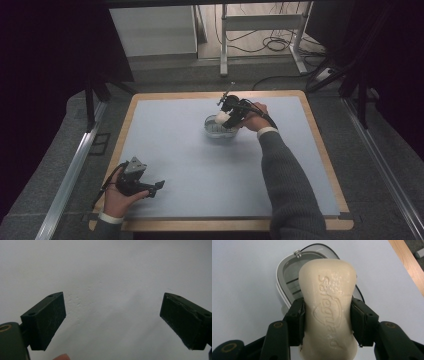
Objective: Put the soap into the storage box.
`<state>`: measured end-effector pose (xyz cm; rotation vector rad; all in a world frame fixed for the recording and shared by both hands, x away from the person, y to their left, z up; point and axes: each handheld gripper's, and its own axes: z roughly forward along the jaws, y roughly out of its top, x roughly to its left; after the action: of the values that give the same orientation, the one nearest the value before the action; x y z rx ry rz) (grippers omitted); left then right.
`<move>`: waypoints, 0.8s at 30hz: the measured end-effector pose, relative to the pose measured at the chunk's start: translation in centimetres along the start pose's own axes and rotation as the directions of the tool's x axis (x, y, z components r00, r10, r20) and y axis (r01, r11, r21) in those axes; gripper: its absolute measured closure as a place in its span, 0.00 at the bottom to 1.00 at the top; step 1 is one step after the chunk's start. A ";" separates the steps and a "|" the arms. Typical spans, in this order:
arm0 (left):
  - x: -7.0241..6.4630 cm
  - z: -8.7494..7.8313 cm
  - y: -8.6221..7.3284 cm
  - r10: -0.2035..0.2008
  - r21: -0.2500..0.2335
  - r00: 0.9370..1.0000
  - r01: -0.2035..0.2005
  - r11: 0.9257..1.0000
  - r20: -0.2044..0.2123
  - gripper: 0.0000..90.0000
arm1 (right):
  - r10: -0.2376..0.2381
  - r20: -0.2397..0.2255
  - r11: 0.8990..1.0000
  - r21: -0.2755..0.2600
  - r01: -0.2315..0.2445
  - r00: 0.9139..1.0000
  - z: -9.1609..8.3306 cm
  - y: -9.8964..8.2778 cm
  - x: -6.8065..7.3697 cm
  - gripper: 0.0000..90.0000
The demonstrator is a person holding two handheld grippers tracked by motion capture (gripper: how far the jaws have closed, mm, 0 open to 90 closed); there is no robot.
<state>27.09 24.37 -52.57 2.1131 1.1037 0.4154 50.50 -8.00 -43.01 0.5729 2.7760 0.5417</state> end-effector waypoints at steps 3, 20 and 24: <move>0.0 0.0 0.0 0.001 0.001 1.000 -0.001 1.000 0.003 0.08 | -0.007 -0.006 1.000 -0.002 0.007 1.000 0.5 0.2 -0.2 0.54; 0.0 -0.1 0.0 -0.003 -0.006 1.000 0.003 1.000 0.005 0.08 | -0.091 0.015 0.996 0.015 0.090 0.996 2.7 0.8 0.7 0.53; 0.0 0.1 0.0 -0.001 -0.003 1.000 0.001 1.000 0.007 0.07 | -0.074 0.009 0.997 -0.005 0.074 0.997 2.3 0.7 0.8 0.51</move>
<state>27.13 24.33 -52.59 2.1099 1.0993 0.4091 50.72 -6.37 -44.92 0.4675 2.7744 0.5292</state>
